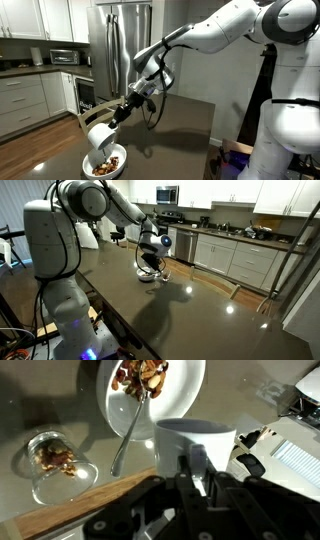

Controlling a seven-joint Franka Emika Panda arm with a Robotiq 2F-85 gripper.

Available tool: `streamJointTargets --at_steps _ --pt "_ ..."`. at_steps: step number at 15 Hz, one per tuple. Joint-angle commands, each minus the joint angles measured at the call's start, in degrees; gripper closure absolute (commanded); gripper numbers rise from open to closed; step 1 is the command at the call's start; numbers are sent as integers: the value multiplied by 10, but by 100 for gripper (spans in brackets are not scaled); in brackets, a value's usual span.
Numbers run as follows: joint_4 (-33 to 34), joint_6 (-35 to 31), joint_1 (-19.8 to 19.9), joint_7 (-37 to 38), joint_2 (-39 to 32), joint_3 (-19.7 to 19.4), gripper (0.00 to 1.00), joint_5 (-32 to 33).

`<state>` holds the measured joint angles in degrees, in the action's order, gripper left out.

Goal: Pour the contents in the mug cup into the bowl

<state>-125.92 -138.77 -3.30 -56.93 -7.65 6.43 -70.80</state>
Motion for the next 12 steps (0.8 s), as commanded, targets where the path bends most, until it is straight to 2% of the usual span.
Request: streamJointTargets --at_steps 1,5,12 --pt "11 40 3 72 2 -15 96 39" --pt "19 67 6 123 6 -26 96 62" --pt "29 62 10 212 8 -42 96 78"
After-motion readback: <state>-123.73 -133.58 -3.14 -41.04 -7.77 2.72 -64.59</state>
